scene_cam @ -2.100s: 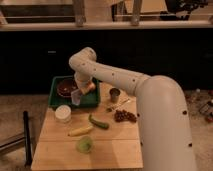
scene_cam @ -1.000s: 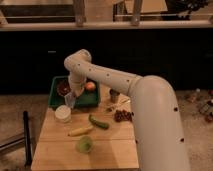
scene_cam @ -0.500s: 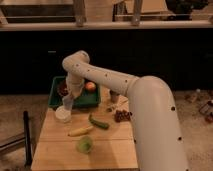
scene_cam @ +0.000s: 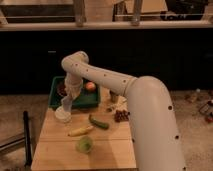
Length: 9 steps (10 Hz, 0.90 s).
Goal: Place towel in paper cup
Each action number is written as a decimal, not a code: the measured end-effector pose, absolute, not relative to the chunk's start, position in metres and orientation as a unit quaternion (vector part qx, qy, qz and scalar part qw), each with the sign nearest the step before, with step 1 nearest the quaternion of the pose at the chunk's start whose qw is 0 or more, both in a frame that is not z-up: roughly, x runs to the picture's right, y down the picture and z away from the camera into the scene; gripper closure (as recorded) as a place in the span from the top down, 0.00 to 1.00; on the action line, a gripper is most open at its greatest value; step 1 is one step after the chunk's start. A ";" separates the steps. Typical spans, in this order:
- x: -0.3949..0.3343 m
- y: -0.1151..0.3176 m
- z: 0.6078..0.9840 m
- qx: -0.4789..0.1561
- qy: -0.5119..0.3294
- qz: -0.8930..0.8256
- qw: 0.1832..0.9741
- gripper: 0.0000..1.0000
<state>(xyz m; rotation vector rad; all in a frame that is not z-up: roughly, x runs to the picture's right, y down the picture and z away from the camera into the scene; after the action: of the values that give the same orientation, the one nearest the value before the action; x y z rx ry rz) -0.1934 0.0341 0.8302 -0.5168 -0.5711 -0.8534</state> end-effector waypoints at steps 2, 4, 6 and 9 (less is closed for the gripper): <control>-0.194 0.035 0.830 -0.246 -0.275 -0.411 0.834 0.08; -0.201 0.036 0.828 -0.244 -0.279 -0.423 0.827 0.08; -0.210 0.038 0.821 -0.243 -0.287 -0.441 0.815 0.08; -0.230 0.047 0.806 -0.241 -0.305 -0.471 0.792 0.08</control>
<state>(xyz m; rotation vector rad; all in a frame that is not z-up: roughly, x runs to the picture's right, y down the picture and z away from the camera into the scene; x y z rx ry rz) -0.2296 0.0467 0.8061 -0.5174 -0.6566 -1.0127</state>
